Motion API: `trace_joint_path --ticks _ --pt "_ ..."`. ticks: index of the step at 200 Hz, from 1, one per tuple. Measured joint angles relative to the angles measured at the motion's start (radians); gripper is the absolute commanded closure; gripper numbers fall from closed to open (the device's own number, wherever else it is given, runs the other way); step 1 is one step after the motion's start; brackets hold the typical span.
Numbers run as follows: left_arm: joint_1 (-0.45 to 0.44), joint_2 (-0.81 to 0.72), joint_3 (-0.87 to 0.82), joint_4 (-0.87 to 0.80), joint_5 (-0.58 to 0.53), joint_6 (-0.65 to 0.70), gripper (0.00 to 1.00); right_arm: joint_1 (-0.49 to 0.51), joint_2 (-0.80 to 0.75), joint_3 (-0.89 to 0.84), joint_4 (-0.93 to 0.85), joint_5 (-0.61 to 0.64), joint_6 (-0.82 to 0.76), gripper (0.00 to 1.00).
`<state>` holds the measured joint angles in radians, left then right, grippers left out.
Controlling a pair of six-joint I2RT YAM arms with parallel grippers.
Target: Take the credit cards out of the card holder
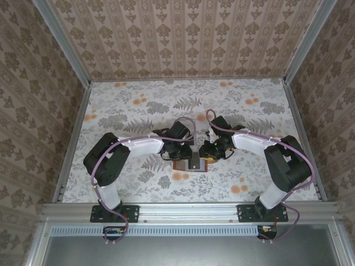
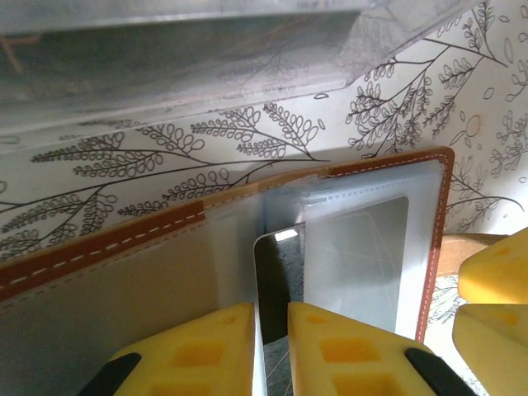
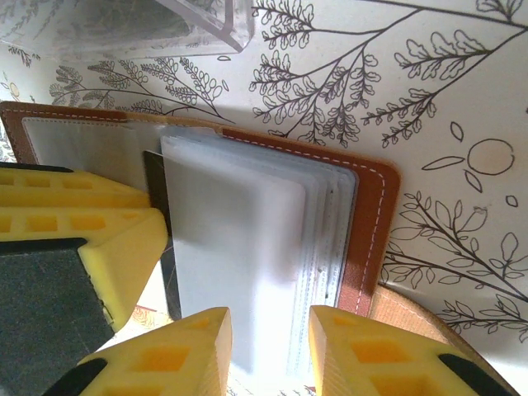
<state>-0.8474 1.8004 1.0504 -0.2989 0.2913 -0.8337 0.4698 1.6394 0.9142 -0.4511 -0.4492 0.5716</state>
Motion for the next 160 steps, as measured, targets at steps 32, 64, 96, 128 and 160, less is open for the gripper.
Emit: trace_joint_path --ticks 32,64,96,128,160 --pt "-0.004 -0.004 0.005 -0.016 -0.008 0.004 0.78 0.0 0.0 0.0 0.0 0.0 0.0 0.69" --pt "-0.003 -0.024 0.005 -0.015 -0.011 0.003 0.75 0.002 0.0 0.0 0.004 -0.009 0.005 0.74" --pt "0.002 -0.04 -0.008 0.021 -0.003 -0.002 0.73 0.019 0.0 0.0 0.047 -0.052 0.02 0.75" --pt "0.016 -0.04 -0.058 0.072 0.017 -0.016 0.7 0.029 0.026 0.001 0.062 -0.06 0.027 0.75" --pt "0.019 -0.04 -0.078 0.096 0.034 -0.027 0.68 0.029 0.058 0.003 0.05 -0.032 0.018 0.74"
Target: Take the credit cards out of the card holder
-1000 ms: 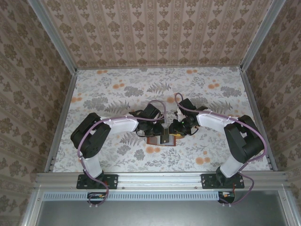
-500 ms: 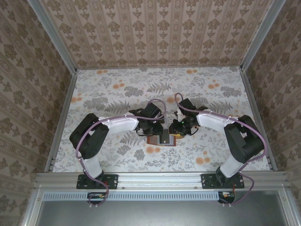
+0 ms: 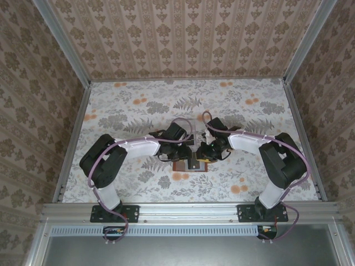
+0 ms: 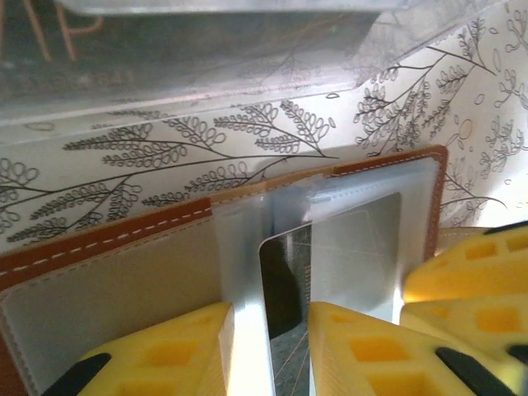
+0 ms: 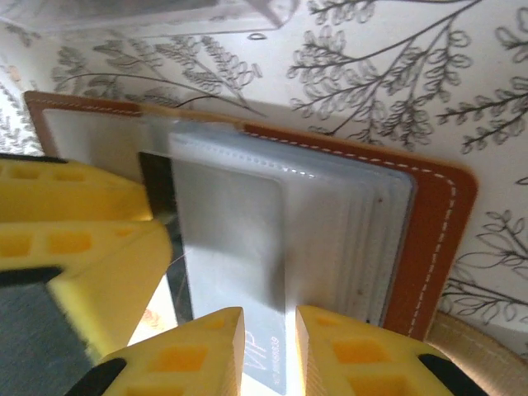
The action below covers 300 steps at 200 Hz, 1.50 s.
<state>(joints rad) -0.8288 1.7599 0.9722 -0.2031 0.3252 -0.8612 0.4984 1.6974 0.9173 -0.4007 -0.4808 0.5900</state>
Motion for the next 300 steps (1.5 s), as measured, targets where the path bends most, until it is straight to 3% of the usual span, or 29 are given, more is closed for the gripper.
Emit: trace_joint_path --ticks 34,115,252,300 --pt "0.0 0.0 -0.01 0.039 0.02 -0.008 0.69 0.0 0.021 0.011 0.0 0.002 -0.011 0.74" --pt "0.0 -0.002 -0.025 0.066 0.033 -0.025 0.88 0.0 0.023 0.013 -0.001 0.002 -0.015 0.74" --pt "0.026 -0.093 -0.023 -0.088 -0.015 0.057 0.91 0.008 0.023 0.021 -0.017 0.026 -0.037 0.74" --pt "0.026 -0.093 -0.034 -0.032 0.005 0.048 0.91 0.007 0.007 0.024 -0.029 0.039 -0.036 0.72"
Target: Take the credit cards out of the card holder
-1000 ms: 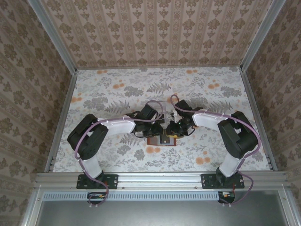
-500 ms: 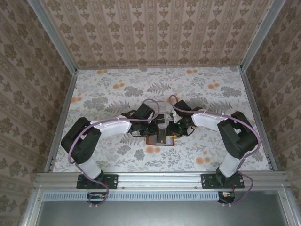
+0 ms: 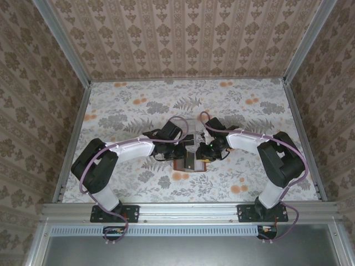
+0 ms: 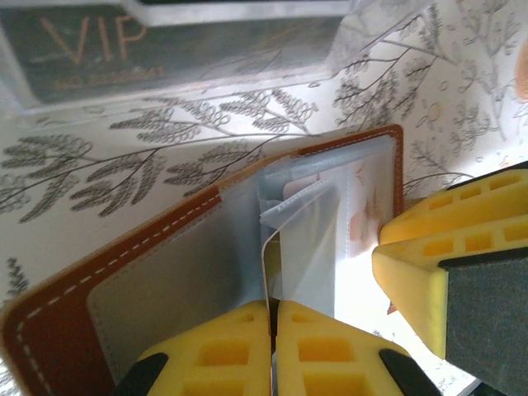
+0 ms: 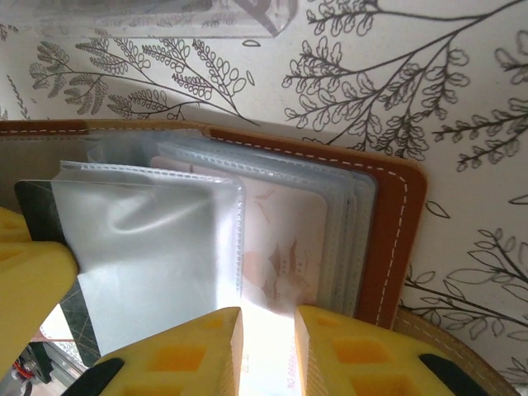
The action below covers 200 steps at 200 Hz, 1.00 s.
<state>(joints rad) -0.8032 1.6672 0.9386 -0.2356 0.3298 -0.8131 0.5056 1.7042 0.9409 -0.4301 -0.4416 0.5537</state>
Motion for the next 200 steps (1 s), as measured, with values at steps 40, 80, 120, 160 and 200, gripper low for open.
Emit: trace_joint_path --ticks 40,80,120,160,200 --pt "0.0 0.013 -0.042 0.126 0.026 -0.055 0.9 0.0 -0.051 0.0 -0.021 0.021 0.004 0.71" --pt "0.0 0.053 -0.088 0.25 0.052 -0.117 0.9 0.0 -0.063 0.0 -0.021 0.015 0.011 0.7" --pt "0.0 0.06 -0.101 0.291 0.063 -0.136 0.9 0.0 -0.048 0.0 -0.012 0.007 0.023 0.7" --pt "0.0 0.068 -0.101 0.298 0.068 -0.137 0.9 0.0 -0.021 0.0 0.014 -0.012 0.024 0.71" --pt "0.0 0.069 -0.101 0.297 0.069 -0.137 0.9 0.0 0.011 0.0 0.027 -0.014 0.026 0.71"
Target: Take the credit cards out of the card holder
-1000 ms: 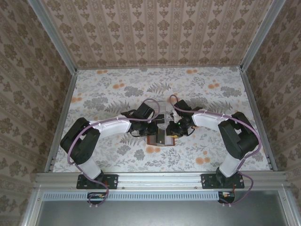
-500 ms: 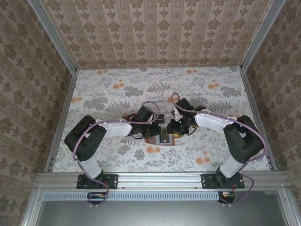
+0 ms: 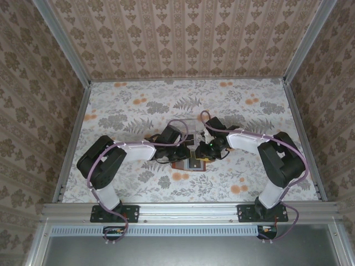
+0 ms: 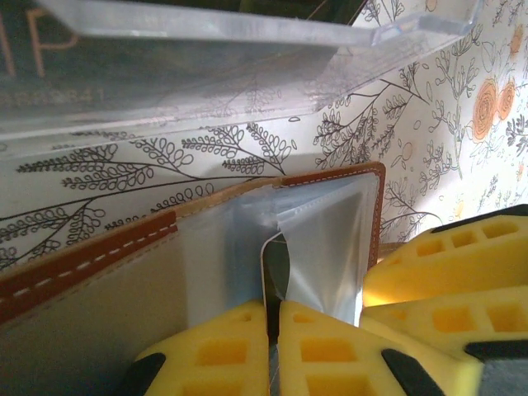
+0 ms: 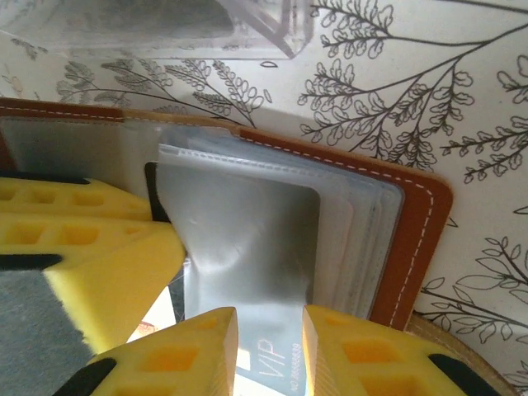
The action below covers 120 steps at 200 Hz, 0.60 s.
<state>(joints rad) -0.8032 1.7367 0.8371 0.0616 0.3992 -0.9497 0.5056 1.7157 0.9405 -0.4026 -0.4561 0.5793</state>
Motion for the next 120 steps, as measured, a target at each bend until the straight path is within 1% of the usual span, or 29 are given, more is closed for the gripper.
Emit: trace_joint_path --ticks 32,51,100,120 --pt "0.0 0.0 0.002 -0.009 -0.002 0.004 0.9 -0.002 0.008 0.0 -0.001 0.001 -0.003 0.72" --pt "0.0 0.0 0.008 -0.024 -0.002 0.013 0.88 -0.002 0.01 0.0 -0.001 0.004 -0.007 0.72" --pt "0.0 0.0 0.057 -0.13 -0.02 0.072 0.87 0.003 0.014 0.011 -0.018 0.029 -0.025 0.72" --pt "0.0 0.0 0.073 -0.176 -0.033 0.097 0.89 0.01 0.015 0.018 -0.027 0.042 -0.031 0.72"
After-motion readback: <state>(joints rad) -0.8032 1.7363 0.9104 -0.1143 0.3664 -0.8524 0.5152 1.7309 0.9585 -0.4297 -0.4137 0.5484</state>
